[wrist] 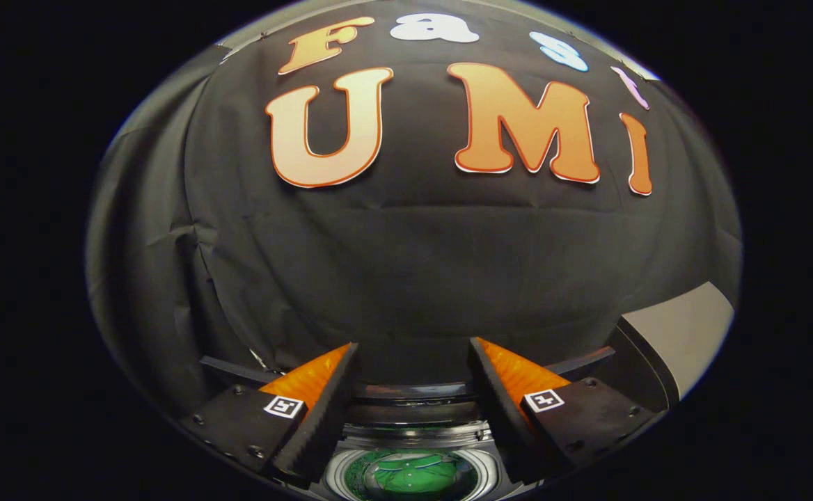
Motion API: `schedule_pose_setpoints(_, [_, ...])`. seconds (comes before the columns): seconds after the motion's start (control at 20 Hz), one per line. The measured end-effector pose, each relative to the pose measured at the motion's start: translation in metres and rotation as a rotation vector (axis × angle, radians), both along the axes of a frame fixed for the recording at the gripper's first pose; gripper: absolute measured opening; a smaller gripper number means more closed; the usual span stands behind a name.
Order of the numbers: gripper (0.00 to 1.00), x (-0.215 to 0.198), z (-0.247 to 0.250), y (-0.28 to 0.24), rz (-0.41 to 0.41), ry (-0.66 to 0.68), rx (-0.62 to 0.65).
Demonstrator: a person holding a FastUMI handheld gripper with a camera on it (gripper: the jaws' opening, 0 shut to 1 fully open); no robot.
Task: Put the clothes into the washing machine and then close the washing machine lid.
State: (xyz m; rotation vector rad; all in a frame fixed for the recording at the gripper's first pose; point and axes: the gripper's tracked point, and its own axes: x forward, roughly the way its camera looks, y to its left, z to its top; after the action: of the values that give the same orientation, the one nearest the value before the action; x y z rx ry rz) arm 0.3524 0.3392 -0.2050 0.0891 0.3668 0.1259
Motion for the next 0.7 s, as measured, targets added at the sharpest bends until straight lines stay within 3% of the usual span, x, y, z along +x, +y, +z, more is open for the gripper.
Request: schedule_pose_setpoints(0.7, [0.99,-0.087,-0.023,-0.003,-0.003,-0.199,0.01])
